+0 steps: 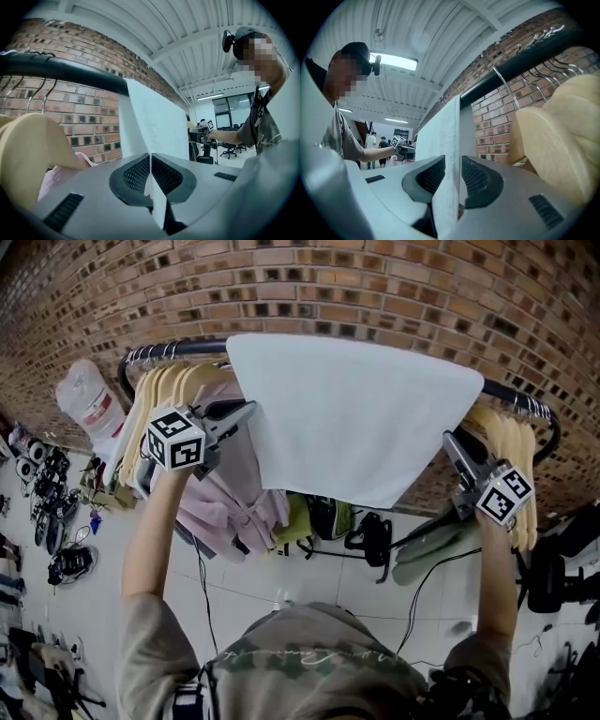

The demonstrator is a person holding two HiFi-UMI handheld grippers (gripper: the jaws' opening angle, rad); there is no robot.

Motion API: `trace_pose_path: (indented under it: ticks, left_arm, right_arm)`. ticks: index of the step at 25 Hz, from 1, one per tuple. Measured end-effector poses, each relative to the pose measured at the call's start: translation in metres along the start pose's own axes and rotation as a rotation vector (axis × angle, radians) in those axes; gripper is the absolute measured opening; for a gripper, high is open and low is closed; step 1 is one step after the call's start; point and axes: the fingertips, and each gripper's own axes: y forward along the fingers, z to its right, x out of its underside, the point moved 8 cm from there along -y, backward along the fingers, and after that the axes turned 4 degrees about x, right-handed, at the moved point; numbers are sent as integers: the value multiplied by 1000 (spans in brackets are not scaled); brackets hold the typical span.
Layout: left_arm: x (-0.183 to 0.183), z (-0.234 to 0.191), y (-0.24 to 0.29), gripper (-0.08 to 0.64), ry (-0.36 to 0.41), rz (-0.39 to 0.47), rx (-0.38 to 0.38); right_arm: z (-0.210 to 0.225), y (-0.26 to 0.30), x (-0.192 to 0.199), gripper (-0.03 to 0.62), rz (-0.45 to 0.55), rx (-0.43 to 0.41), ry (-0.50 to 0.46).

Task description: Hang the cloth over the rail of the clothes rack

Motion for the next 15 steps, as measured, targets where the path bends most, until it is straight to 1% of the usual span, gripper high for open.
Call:
trace_pose_path:
  ticks: [5, 7, 8, 9, 15]
  left_arm:
    - [1, 2, -1, 17, -16, 10, 16]
    - [1, 5, -2, 17, -30, 22, 22]
    - [1, 6, -3, 17, -33, 27, 23]
    - [1, 7, -3, 17, -35, 31, 26]
    - [-1, 11, -8, 17, -6, 54, 42]
  right_arm:
    - [1, 5, 9, 91, -16, -11, 15]
    - [0, 5, 12, 89, -28, -24, 6]
    - [-1, 4, 13, 70, -32, -31, -6]
    - [-2, 3, 14, 23, -33, -39, -17]
    - [-9, 4, 7, 23, -11, -66, -39]
